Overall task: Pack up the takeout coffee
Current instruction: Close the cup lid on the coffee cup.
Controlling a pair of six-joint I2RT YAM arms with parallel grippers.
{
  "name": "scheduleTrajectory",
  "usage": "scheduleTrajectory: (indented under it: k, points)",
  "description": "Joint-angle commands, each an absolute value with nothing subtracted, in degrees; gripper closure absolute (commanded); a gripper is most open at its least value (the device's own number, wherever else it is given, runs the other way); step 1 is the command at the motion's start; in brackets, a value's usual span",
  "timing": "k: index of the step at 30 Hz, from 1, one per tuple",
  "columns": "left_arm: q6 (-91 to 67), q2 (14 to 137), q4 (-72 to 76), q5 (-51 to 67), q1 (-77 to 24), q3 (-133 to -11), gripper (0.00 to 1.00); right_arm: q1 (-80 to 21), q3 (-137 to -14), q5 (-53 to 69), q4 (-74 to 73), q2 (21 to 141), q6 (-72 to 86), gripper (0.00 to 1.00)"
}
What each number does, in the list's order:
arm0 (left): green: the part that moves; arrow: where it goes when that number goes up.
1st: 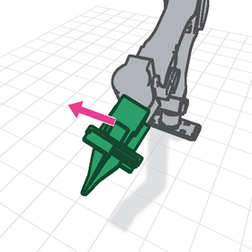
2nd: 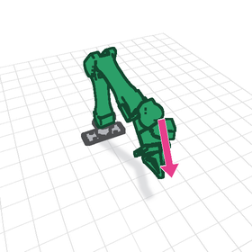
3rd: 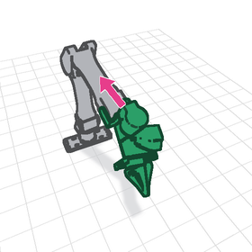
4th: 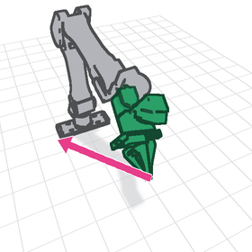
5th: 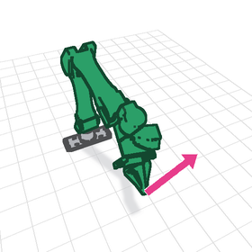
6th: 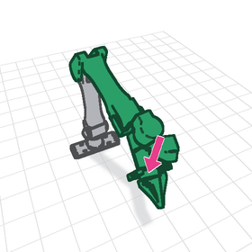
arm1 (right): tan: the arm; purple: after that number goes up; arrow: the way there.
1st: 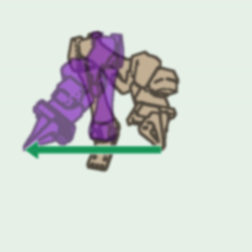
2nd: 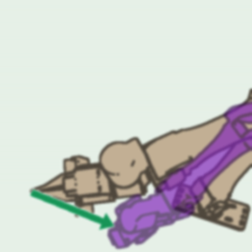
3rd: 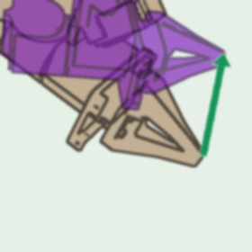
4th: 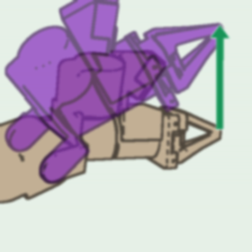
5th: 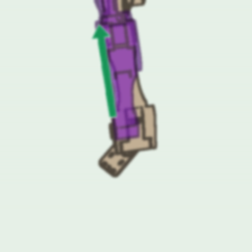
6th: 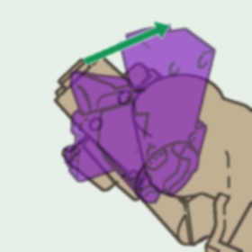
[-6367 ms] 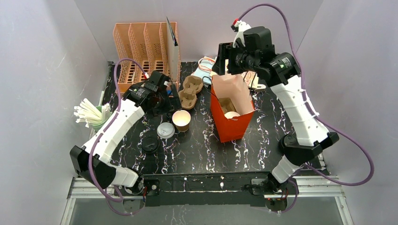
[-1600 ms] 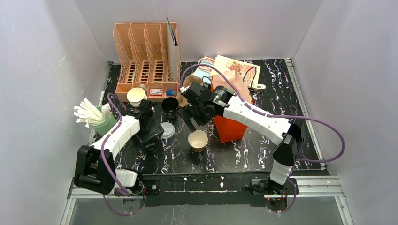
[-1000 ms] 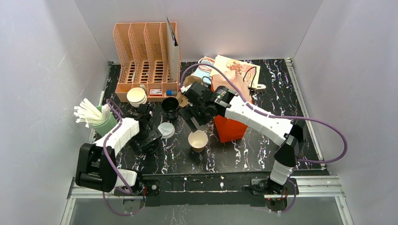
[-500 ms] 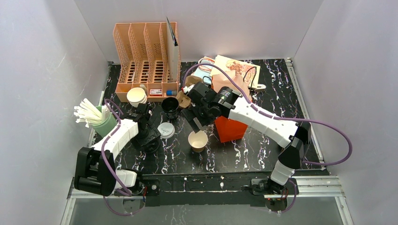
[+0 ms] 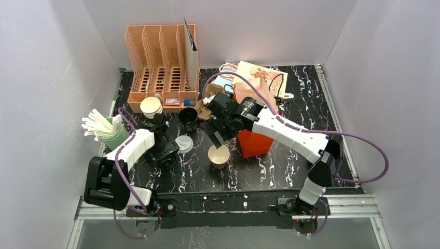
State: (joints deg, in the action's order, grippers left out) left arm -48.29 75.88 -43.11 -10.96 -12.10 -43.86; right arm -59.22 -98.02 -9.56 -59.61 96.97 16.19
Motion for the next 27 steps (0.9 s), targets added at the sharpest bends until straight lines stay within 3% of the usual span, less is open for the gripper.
scheduleTrajectory:
  k: [1, 5, 11, 22, 27]
  points:
    - [-47.3, 77.2, -42.9, -11.5, -11.8, -45.3, 0.09, -58.9, -98.4, -10.5, -59.1, 94.7, 15.6, 0.02]
    - [-47.5, 76.5, -42.8, -11.4, -11.8, -45.4, 0.18, -58.9, -99.0, -10.8, -59.5, 94.7, 15.8, 0.02]
    - [-46.9, 76.6, -44.0, -12.2, -11.8, -45.9, 0.24, -58.9, -99.2, -11.0, -59.6, 94.7, 15.8, 0.02]
    - [-47.2, 69.9, -55.8, -10.3, -11.8, -56.8, 0.25, -58.9, -99.3, -11.3, -58.9, 95.0, 15.3, 0.02]
    - [-47.3, 67.7, -56.8, -2.7, -11.8, -59.2, 0.27, -58.9, -100.0, -12.8, -59.1, 95.1, 15.1, 0.02]
